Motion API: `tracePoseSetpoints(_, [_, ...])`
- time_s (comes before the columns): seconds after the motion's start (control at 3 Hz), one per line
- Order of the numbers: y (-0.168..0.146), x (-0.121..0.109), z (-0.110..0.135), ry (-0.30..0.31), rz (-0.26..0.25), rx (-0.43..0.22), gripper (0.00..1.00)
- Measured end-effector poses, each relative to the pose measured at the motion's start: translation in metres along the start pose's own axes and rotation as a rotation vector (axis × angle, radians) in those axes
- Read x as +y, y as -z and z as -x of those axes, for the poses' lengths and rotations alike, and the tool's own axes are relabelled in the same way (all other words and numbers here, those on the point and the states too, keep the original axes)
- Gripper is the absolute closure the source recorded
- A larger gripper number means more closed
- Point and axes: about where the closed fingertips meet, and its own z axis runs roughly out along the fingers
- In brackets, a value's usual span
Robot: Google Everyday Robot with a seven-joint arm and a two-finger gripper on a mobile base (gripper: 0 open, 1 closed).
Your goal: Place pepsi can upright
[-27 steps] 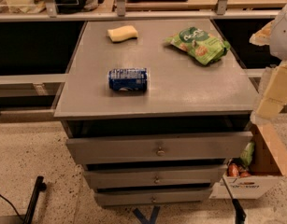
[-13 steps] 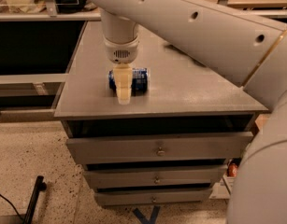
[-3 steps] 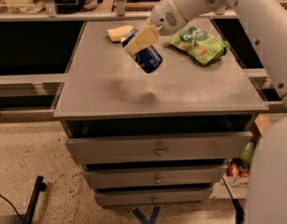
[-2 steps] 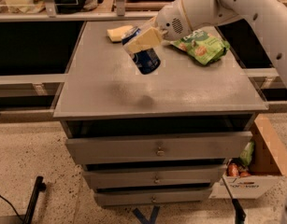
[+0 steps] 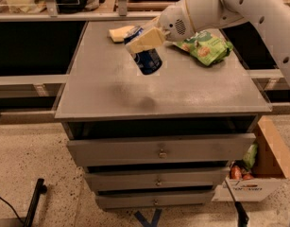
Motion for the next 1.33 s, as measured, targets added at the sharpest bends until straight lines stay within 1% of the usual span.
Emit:
tracePoseSetpoints(0.33, [-0.008, -0.005, 0.005, 0.035, -0.011, -0.094, 1.0])
tracePoseSetpoints(0.67, [-0.017, -0.006, 0.013, 0.09, -0.021, -0.243, 1.0])
tracePoseSetpoints(1.0, [-0.016, -0.001, 0.013, 0.13, -0.029, -0.349, 1.0])
tracePoseSetpoints(1.33, [-0.017, 0.005, 0.007, 0.135, -0.019, -0.419, 1.0])
